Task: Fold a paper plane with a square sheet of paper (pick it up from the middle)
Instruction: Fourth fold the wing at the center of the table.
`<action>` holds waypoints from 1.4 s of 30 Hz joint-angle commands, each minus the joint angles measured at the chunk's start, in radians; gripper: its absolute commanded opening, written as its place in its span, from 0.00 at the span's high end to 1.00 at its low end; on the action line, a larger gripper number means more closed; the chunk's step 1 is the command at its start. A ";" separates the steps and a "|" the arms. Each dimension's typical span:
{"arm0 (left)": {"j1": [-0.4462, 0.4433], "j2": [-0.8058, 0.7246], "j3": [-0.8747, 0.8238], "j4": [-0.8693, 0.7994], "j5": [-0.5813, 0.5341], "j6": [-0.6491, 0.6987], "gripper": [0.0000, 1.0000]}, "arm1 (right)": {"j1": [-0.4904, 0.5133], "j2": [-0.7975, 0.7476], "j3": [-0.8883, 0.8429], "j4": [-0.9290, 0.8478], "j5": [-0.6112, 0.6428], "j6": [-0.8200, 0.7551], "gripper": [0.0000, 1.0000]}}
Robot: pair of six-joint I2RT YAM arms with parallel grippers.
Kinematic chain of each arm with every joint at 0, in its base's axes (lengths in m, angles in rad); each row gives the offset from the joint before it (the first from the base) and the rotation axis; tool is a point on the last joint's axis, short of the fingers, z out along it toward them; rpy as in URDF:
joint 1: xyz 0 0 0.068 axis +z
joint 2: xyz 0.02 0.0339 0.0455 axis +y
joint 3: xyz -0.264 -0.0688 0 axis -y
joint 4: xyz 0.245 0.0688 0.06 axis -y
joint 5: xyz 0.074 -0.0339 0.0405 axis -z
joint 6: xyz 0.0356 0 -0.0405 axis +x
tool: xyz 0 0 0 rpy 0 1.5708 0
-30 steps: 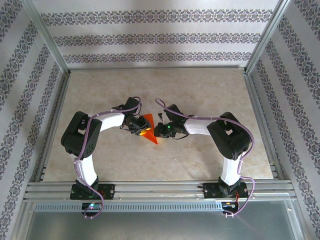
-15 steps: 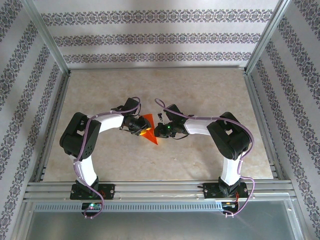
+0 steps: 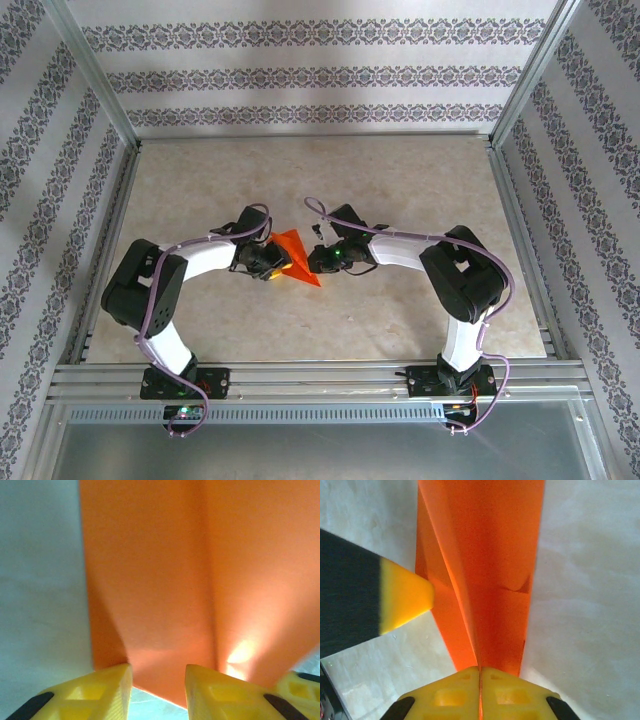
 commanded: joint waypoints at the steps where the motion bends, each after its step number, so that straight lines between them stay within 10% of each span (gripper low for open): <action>1: 0.007 0.047 -0.001 0.038 0.018 -0.030 0.66 | 0.022 -0.014 0.025 -0.041 0.011 -0.042 0.87; 42: 0.008 0.082 0.032 -0.040 0.001 -0.019 0.66 | 0.137 -0.012 0.085 -0.186 0.344 -0.193 0.86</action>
